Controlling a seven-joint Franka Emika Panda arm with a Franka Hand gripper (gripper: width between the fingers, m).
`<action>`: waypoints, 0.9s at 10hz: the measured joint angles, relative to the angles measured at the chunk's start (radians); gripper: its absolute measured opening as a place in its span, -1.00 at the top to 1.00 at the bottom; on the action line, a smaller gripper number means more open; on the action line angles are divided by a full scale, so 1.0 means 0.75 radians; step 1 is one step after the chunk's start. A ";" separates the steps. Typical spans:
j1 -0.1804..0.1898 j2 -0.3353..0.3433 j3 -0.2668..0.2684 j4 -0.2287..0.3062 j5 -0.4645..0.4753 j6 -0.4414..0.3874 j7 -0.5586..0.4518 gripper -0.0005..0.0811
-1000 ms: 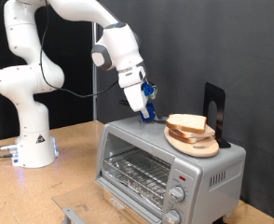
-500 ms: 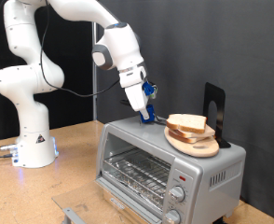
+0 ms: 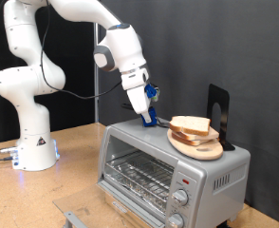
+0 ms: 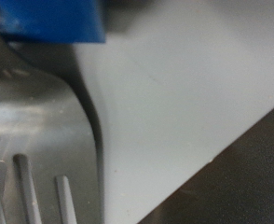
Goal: Make a piece of toast with the oven
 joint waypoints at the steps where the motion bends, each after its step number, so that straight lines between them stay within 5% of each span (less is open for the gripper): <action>1: 0.000 0.000 0.000 0.000 -0.004 0.000 0.000 -0.97; 9: -0.050 0.000 0.063 -0.011 -0.131 0.058 0.089 -0.97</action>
